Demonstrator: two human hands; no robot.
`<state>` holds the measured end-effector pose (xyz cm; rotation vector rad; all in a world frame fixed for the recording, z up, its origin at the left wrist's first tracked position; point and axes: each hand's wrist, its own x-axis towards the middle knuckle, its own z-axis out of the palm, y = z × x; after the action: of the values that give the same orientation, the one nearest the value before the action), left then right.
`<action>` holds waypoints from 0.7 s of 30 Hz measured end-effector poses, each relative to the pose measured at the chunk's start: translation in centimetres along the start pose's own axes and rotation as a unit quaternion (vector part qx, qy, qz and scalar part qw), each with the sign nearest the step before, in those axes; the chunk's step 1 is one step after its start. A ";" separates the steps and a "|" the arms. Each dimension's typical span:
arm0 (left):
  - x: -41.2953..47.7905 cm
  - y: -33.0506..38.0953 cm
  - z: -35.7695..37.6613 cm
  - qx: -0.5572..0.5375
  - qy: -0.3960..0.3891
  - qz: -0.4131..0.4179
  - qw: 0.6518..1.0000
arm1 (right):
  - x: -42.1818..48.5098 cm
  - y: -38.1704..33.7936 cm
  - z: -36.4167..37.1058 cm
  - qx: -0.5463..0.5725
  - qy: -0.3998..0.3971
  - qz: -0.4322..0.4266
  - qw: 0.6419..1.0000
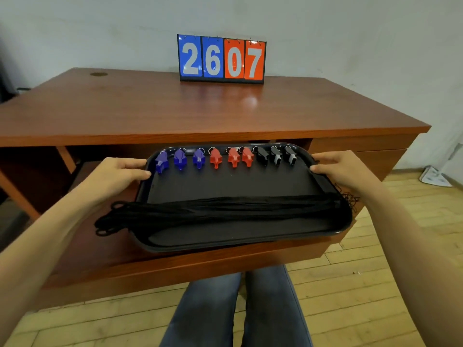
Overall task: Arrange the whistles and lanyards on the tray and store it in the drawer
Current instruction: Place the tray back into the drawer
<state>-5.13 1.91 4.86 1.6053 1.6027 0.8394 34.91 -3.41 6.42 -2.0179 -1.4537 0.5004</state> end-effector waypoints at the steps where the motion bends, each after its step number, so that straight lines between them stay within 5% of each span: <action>1: 0.2 -0.5 0.0 -0.003 0.000 -0.010 1.000 | 0.1 0.0 0.5 -0.002 -0.004 0.003 1.000; 9: 2.6 -4.0 -0.9 0.012 0.016 -0.064 0.998 | 1.0 -1.8 4.9 -0.030 -0.035 -0.003 0.999; 21: 4.1 -7.0 -1.8 0.325 0.019 -0.111 0.939 | 2.3 -2.5 9.6 -0.070 -0.089 0.002 0.994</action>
<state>-10.33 5.89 -0.25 1.7853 2.1859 0.2172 27.96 1.65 0.95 -2.1320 -1.6310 0.6079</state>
